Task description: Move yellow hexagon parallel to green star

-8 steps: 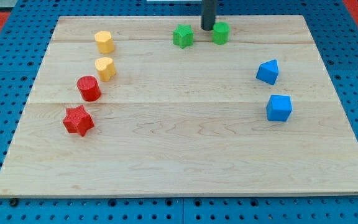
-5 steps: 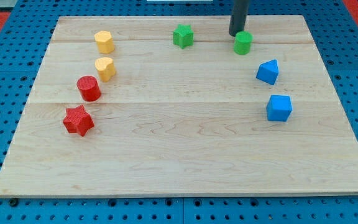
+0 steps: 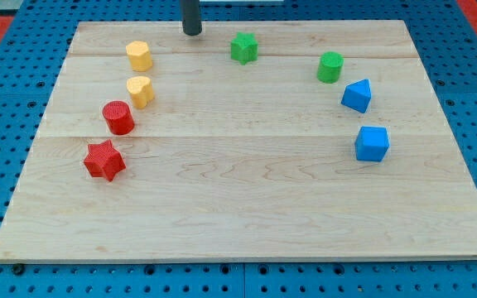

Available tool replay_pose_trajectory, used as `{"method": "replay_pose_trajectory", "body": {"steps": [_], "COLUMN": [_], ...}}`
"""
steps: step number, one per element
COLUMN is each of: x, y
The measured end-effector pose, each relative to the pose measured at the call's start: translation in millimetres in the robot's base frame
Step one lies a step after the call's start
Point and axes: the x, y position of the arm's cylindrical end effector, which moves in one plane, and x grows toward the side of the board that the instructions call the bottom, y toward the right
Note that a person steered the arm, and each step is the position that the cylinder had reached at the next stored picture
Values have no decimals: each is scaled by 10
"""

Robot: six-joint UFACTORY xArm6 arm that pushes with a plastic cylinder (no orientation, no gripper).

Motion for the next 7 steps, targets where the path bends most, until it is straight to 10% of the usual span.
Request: {"method": "replay_pose_trajectory", "body": {"steps": [4, 7], "x": [398, 1358], "y": [1090, -706]}}
